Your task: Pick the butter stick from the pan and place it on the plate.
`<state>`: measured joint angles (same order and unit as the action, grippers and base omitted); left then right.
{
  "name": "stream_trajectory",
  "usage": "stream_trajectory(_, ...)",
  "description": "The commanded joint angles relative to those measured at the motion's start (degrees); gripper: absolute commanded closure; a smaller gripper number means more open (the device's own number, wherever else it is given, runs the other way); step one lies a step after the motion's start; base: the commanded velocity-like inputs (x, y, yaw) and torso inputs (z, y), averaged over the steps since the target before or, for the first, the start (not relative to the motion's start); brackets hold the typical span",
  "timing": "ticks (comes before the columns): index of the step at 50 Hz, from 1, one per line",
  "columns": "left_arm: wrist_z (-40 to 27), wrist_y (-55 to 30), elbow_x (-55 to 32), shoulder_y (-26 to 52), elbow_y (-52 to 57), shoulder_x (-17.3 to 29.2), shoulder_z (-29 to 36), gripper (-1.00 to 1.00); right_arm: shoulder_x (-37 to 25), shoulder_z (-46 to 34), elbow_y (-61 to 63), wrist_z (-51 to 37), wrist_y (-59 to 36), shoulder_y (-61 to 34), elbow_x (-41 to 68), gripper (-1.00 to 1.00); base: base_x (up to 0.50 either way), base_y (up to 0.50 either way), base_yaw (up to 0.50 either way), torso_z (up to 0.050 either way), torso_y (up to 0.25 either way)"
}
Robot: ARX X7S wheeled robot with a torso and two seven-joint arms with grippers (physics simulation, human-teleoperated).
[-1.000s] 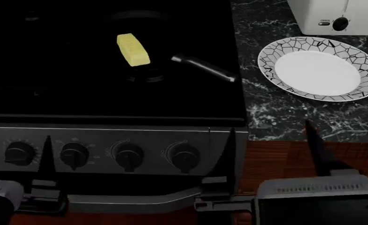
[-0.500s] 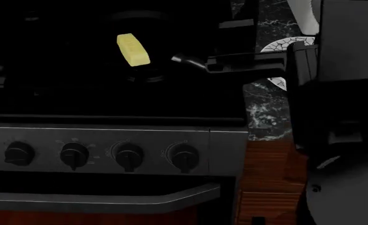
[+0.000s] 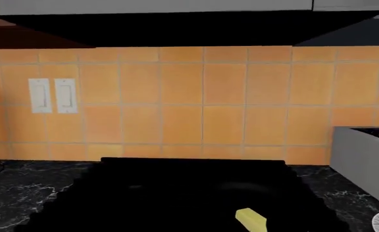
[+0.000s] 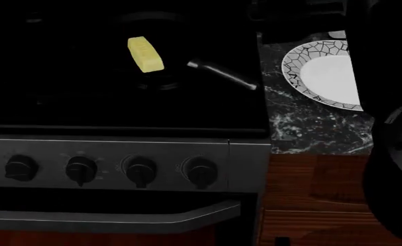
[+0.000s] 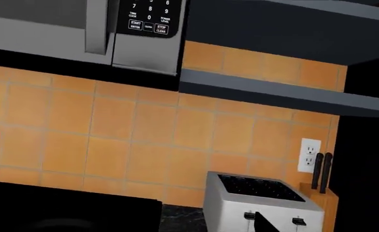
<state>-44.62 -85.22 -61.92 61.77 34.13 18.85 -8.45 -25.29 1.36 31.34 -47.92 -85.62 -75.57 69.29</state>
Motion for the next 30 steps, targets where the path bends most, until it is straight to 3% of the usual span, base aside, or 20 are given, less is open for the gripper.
stream_trajectory(1, -2.6, 1.7, -4.0, 0.5, -1.3, 1.4, 0.2, -1.00, -0.7, -0.8, -2.4, -1.2, 1.5, -1.2, 3.2, -1.00, 0.00, -0.15, 0.00, 0.000, 0.000)
stream_trajectory(22, -0.6, 5.8, -2.6, -1.2, -2.4, 3.8, 1.8, -1.00, -1.0, -5.6, -3.8, -0.7, 4.0, -1.2, 1.3, -1.00, 0.00, -0.06, 0.00, 0.000, 0.000)
stream_trajectory(30, -1.5, 5.4, -3.6, -0.5, -2.8, 3.9, 1.8, -1.00, -1.2, -5.8, -3.9, -0.5, 5.3, -0.2, 1.3, -1.00, 0.29, 0.00, 0.00, 0.000, 0.000)
